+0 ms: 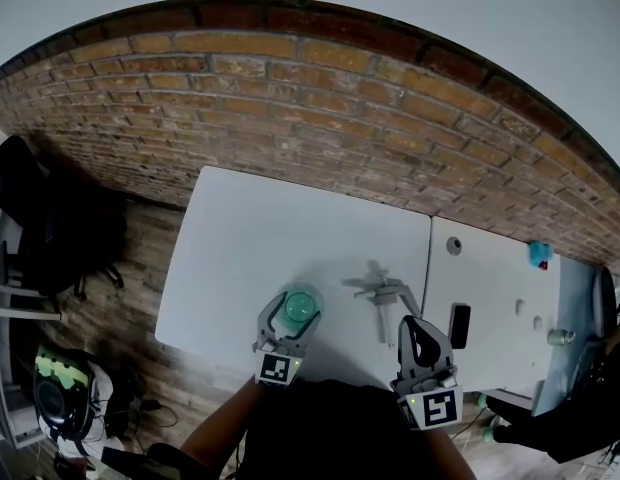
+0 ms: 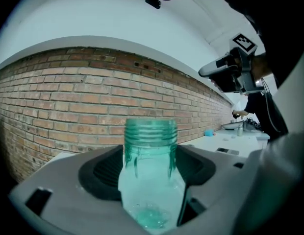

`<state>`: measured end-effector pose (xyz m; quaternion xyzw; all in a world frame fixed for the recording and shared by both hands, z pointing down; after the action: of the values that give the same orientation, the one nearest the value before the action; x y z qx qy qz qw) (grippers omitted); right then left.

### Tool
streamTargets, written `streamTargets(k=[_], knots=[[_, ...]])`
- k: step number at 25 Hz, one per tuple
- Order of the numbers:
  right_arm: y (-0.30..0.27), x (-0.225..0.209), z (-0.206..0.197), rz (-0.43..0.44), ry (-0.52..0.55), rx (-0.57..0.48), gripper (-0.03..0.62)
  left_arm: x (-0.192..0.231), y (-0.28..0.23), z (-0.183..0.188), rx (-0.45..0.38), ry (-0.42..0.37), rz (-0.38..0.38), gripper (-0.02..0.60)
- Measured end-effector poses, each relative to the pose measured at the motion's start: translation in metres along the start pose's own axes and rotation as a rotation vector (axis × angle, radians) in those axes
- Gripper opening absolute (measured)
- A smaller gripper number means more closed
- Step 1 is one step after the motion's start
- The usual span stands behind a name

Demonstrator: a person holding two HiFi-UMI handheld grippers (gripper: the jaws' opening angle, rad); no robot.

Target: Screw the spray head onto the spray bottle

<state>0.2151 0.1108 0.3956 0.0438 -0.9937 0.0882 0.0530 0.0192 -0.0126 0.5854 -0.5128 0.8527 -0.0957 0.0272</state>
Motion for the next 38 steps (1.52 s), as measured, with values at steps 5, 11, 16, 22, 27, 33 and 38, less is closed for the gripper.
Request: streamTargets(k=[5, 11, 16, 22, 27, 33, 38], knots=[[-0.01, -0.013, -0.005, 0.004, -0.002, 0.022, 0.005, 0.002, -0.016, 0.005, -0.007, -0.034, 0.002, 0.314], [-0.013, -0.018, -0.006, 0.052, -0.015, 0.031, 0.005, -0.005, -0.024, 0.006, -0.017, -0.059, 0.021, 0.314], [-0.014, -0.031, -0.014, 0.033, -0.013, 0.062, 0.006, -0.004, -0.033, 0.007, -0.027, -0.049, 0.044, 0.314], [-0.021, -0.044, -0.028, 0.004, 0.023, 0.159, 0.006, -0.005, -0.032, 0.007, -0.023, -0.046, 0.043, 0.314], [-0.042, -0.054, -0.058, 0.047, -0.006, 0.275, 0.006, -0.005, -0.033, 0.008, -0.01, -0.037, 0.059, 0.316], [-0.067, -0.059, -0.105, 0.075, -0.005, 0.466, 0.046, -0.004, -0.033, 0.008, -0.01, -0.018, 0.056, 0.316], [-0.085, -0.063, -0.145, 0.11, -0.039, 0.621, 0.085, -0.005, -0.034, 0.008, -0.01, -0.021, 0.053, 0.318]])
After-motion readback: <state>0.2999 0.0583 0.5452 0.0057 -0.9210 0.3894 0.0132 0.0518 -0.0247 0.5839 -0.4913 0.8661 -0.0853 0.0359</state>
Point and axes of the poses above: the fingertips, and each gripper's own axes: y backward along the fingers, x to its left, z out of its top, the point moved 8 cm from there along y, backward along the fingers, and after that the axes turned 4 degrees about -z, right-handed, at the moved point
